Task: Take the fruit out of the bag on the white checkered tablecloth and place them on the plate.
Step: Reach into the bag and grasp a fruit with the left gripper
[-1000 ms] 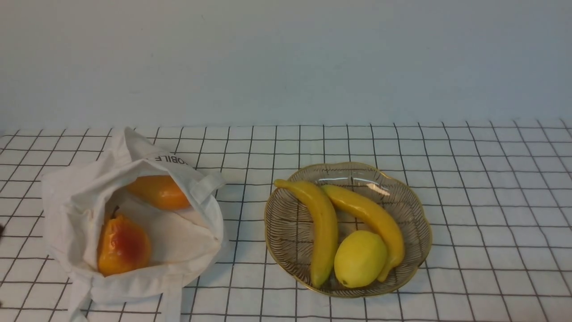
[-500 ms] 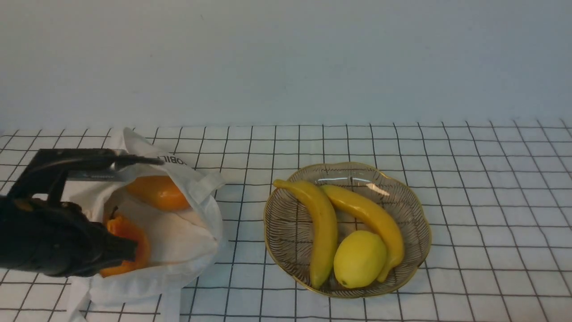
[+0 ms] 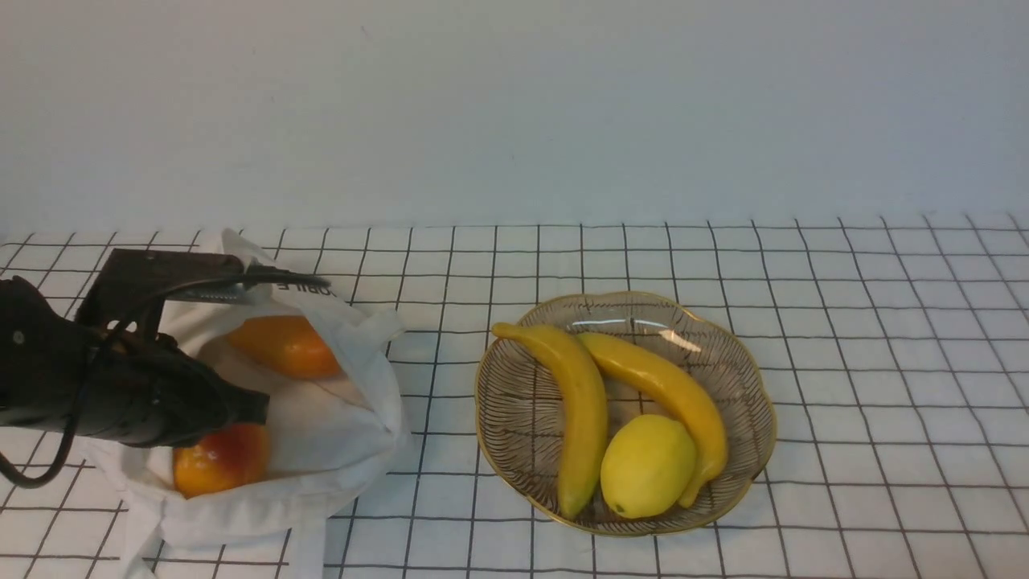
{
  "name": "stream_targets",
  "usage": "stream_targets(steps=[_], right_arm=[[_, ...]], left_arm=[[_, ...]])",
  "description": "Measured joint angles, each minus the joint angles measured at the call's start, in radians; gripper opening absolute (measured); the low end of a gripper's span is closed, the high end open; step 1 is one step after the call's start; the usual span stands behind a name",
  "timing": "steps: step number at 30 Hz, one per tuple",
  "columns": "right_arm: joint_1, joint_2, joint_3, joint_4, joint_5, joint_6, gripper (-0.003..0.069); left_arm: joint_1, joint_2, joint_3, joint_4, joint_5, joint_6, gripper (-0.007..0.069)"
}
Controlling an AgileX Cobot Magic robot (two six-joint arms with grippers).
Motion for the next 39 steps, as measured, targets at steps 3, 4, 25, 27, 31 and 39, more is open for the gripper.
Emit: stream_targets(steps=[3, 4, 25, 27, 31, 39], right_arm=[[0.0, 0.0, 0.0, 0.0, 0.0, 0.0, -0.0014], [0.0, 0.0, 0.0, 0.0, 0.0, 0.0, -0.0014], [0.0, 0.0, 0.0, 0.0, 0.0, 0.0, -0.0014], [0.0, 0.0, 0.0, 0.0, 0.0, 0.0, -0.0014], [0.0, 0.0, 0.0, 0.0, 0.0, 0.0, -0.0014], [0.0, 0.0, 0.0, 0.0, 0.0, 0.0, -0.0014]], left_arm=[[0.0, 0.006, 0.0, 0.034, -0.02, -0.03, 0.0099], [0.0, 0.008, -0.001, 0.051, -0.027, -0.05, 0.0141], [0.0, 0.117, -0.006, 0.179, -0.152, -0.141, 0.0499], [0.0, 0.13, -0.011, 0.179, -0.17, -0.141, 0.0489], [0.0, 0.127, -0.012, 0.178, -0.155, -0.147, 0.0449], [0.0, -0.02, -0.006, 0.161, 0.01, -0.145, 0.0432]])
